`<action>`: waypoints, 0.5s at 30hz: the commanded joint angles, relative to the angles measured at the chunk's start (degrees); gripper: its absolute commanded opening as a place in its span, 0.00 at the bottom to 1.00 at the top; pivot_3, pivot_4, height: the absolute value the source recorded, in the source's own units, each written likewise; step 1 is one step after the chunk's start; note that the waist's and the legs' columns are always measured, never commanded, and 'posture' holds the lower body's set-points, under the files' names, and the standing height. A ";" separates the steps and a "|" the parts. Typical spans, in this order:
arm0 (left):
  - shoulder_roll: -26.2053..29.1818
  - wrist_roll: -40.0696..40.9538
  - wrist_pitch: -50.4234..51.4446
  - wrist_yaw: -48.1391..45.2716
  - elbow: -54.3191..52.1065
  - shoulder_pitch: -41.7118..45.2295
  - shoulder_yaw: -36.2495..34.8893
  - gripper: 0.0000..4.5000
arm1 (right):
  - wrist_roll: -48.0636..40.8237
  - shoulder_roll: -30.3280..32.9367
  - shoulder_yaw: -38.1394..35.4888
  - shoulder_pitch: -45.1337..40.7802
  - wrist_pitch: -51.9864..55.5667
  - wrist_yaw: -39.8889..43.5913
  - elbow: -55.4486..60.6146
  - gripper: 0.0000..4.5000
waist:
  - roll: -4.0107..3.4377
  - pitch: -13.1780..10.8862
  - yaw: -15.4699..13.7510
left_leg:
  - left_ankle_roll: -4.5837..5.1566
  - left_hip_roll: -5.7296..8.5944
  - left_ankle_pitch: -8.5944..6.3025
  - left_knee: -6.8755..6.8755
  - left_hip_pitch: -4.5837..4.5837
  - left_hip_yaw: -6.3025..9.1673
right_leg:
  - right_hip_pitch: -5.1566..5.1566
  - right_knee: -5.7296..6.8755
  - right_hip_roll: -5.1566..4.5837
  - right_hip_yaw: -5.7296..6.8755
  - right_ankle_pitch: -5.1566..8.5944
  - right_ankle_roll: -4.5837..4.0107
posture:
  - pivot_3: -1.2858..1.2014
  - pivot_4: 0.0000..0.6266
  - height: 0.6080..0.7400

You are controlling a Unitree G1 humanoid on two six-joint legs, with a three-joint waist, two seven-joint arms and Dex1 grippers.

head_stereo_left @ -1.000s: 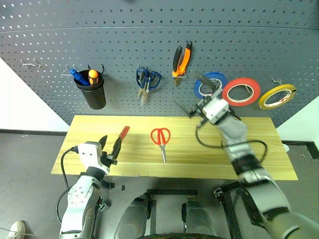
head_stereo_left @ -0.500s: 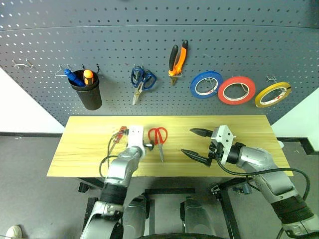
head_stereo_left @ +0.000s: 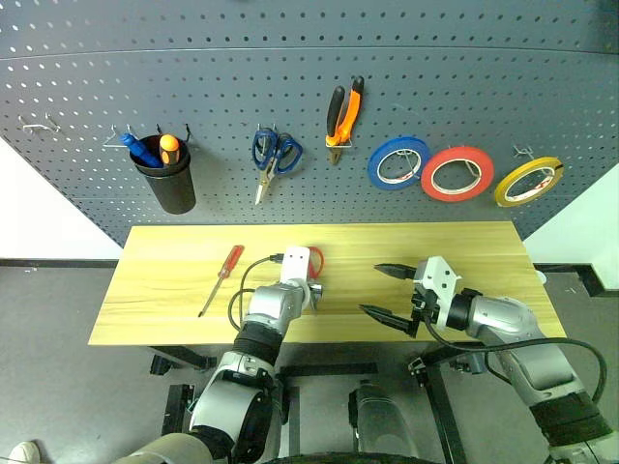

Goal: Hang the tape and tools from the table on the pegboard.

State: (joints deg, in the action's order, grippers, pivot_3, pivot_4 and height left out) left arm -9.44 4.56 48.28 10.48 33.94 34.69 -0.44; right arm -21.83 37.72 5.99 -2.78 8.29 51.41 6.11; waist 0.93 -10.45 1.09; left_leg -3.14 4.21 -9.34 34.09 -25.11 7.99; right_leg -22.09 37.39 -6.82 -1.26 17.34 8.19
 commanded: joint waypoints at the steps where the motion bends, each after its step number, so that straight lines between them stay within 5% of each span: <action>1: -4.71 2.16 0.16 2.95 6.12 4.96 -3.73 0.99 | -3.96 -0.05 -3.03 -0.14 3.01 2.66 -0.37 1.00 | 0.00 0.01 -0.05 | 0.00 0.00 0.00 0.04 0.01 0.00 | 0.03 0.00 0.00 0.00 -0.01 0.02 | 0.47 0.22 0.88; 14: -5.45 8.49 -3.75 6.90 18.78 12.66 -11.47 0.99 | -2.92 -2.03 -5.05 0.58 2.48 3.57 -1.97 1.00 | -0.09 0.11 0.07 | 0.01 0.04 0.00 0.11 0.12 0.00 | 0.23 -0.01 -0.01 0.02 -0.05 0.08 | 0.46 0.21 0.88; 15: -5.42 8.63 -3.90 6.99 19.08 12.87 -11.61 0.91 | -2.69 -2.20 -5.06 0.54 2.26 3.46 -2.08 1.00 | -0.10 0.12 0.08 | 0.01 0.04 0.00 0.11 0.15 0.00 | 0.26 -0.01 -0.01 0.02 -0.05 0.09 | 0.46 0.20 0.88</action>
State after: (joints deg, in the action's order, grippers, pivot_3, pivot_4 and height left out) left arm -9.31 11.87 44.18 17.44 51.09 46.63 -11.19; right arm -24.75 35.98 2.17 -2.24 11.78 54.95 3.58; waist 0.83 -10.33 1.17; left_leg -3.13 4.25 -9.34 34.20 -24.92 7.99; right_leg -21.80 37.38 -6.82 -1.24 17.29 8.28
